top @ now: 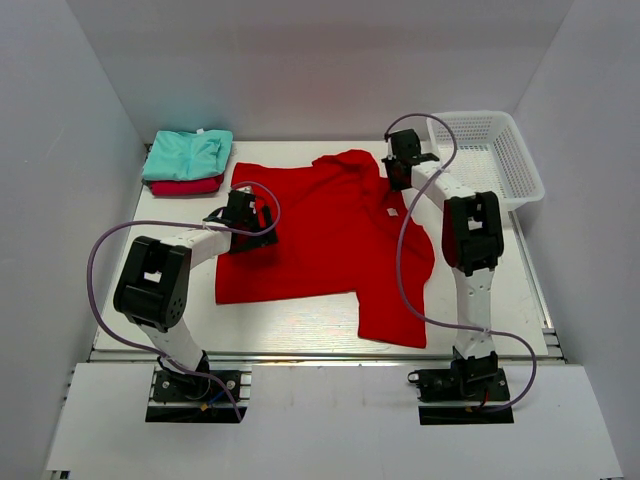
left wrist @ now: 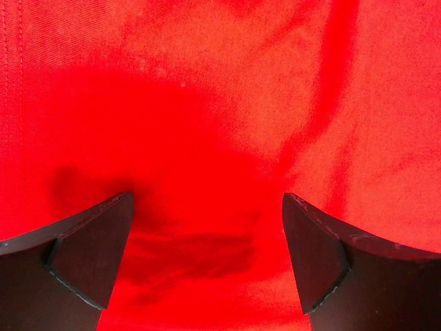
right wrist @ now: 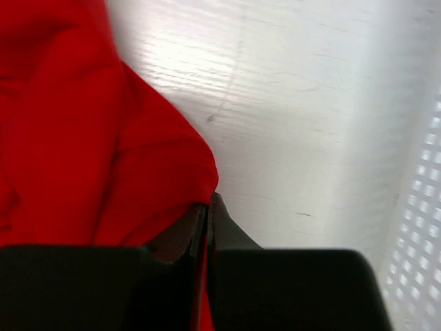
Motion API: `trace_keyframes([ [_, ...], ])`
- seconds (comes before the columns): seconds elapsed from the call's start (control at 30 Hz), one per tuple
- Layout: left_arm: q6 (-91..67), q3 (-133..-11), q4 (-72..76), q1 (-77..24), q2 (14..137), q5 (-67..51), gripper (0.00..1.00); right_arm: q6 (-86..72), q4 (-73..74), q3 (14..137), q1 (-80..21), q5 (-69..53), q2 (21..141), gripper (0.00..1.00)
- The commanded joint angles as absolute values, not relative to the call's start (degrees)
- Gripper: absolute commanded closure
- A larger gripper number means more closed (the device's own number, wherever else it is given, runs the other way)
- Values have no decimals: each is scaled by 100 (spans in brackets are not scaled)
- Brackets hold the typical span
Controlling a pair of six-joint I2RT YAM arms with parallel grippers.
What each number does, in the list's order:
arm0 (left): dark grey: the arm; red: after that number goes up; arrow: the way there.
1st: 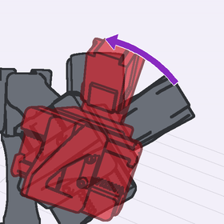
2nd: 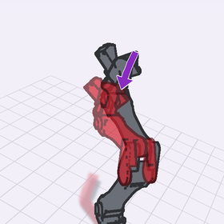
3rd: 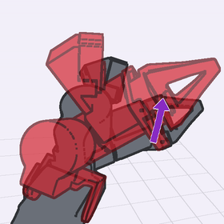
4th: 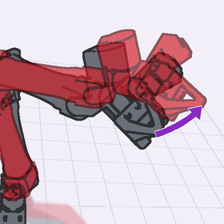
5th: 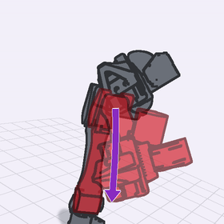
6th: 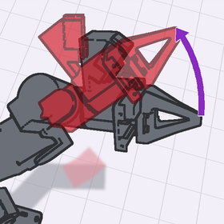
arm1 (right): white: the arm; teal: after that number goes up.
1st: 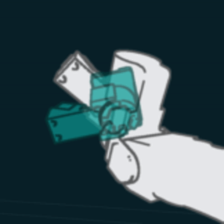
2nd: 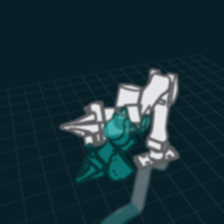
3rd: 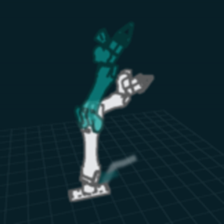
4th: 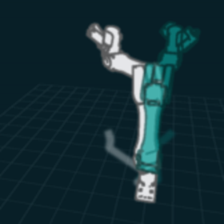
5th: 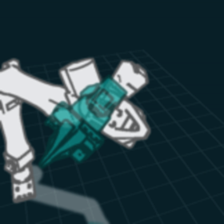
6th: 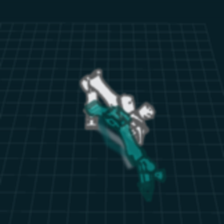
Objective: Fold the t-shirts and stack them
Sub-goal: Flatten out the tshirt
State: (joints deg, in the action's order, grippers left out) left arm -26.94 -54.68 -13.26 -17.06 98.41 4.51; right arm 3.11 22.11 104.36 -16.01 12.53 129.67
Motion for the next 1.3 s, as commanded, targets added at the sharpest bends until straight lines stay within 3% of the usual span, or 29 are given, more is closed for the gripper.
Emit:
trace_keyframes([
  [0.0,-2830,-5106,-2030,-1679,10187,519,1,510,2206,10625,-1389,1459,12691,99],
  [0.27,-2830,-5106,-1978,-1679,10125,519,1,633,2303,10934,-1257,1100,13087,69],
  [0.33,-2830,-5106,-1978,-1679,10072,519,1,685,2285,11056,-1248,1133,13078,66],
  [0.43,-2830,-4967,-1978,-1679,9932,519,1,580,2233,11434,-1178,1519,13148,82],
  [0.47,-2830,-4966,-1978,-1679,9819,571,1,571,2276,11643,-1186,1538,13192,82],
  [0.57,-2830,-4825,-1978,-1679,9651,624,1,931,2530,11733,-1221,1170,13184,75],
  [0.8,-2716,-4886,-1978,-1679,9580,677,1,1669,2426,10346,-1275,404,12621,56],
  [1.07,-2663,-4939,-2030,-1679,9633,677,1,1416,2382,10484,-1292,676,13007,56],
  [1.13,-2663,-4939,-2030,-1679,9633,729,1,1187,2373,10722,-1274,1018,13200,66],
  [1.2,-2663,-4887,-2083,-1679,9633,782,1,1099,2329,10819,-1257,1185,13280,68],
  [1.23,-2663,-4887,-2083,-1679,9633,782,1,1073,2303,10880,-1257,1308,13341,86],
  [1.27,-2663,-4887,-2083,-1679,9633,782,1,1046,2277,10890,-1257,1362,13350,96],
])
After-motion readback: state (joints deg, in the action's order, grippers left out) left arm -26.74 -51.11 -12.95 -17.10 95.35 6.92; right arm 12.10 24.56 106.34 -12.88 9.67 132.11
